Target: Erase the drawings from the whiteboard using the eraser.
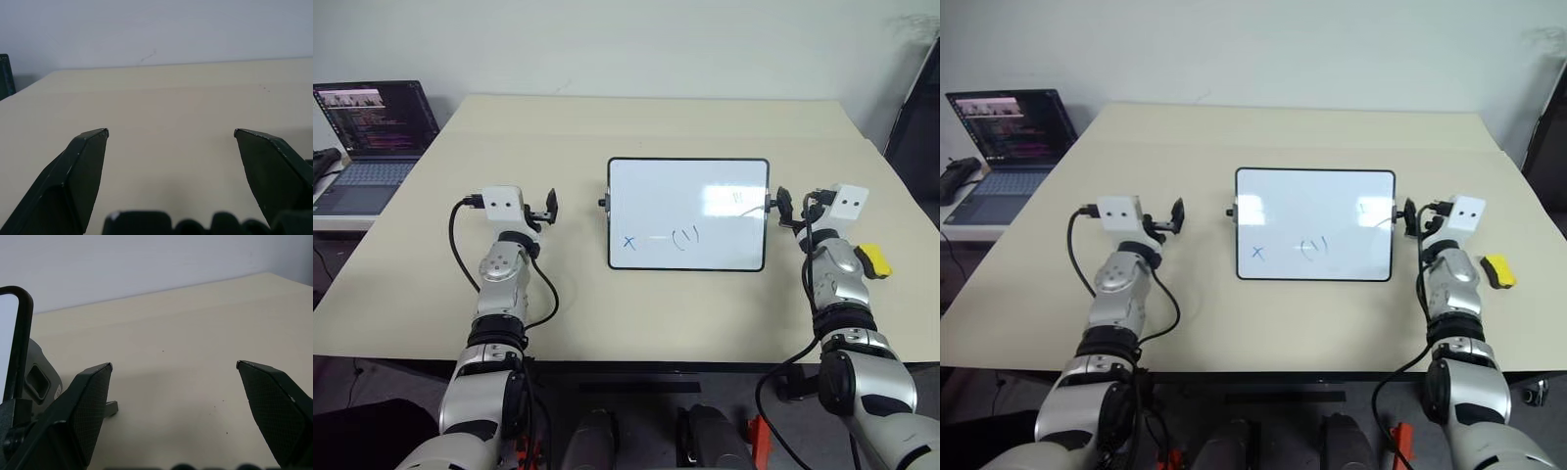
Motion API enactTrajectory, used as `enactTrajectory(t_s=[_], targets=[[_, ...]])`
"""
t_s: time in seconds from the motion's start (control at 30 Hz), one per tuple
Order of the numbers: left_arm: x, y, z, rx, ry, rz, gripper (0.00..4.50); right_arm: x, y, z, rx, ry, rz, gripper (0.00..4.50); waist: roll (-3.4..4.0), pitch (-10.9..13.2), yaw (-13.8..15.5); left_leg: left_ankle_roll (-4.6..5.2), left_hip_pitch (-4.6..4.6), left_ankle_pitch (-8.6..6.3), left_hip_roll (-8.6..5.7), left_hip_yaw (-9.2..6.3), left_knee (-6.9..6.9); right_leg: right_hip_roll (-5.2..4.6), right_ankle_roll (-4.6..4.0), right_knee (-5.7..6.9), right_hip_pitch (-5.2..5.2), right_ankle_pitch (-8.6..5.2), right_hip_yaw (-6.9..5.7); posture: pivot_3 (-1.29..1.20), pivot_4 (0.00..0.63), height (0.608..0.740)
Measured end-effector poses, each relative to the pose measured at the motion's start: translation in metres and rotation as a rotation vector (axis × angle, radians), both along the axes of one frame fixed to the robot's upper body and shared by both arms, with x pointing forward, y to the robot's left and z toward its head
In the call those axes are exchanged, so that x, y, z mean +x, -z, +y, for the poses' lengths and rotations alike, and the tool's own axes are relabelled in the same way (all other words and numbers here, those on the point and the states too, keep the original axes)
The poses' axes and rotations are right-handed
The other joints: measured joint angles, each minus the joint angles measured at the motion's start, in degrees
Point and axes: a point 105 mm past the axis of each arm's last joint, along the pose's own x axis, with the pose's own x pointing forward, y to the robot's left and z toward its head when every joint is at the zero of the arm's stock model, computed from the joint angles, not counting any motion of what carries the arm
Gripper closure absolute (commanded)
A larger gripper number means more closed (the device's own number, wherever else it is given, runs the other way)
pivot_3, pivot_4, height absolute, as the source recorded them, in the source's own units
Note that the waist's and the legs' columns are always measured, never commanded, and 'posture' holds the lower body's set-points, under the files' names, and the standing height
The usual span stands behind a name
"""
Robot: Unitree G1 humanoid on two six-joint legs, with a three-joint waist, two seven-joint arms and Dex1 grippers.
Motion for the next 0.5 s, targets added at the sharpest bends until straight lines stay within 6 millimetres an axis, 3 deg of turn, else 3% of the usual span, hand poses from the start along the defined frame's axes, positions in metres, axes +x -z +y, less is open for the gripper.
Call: enactTrajectory(t_s=[0.5], targets=[[0.006,-0.001,-0.015,-0.038,0.085,0.023,0.0,-0.002,0.002,0.0,0.02,0.008,-0.015,0.03,0.0,0.0,-0.3,0.0,-0.01,0.0,-0.01,0.0,-0.01,0.0,0.0,0.0,0.0,0.0,0.0,0.0,0.15,0.74]])
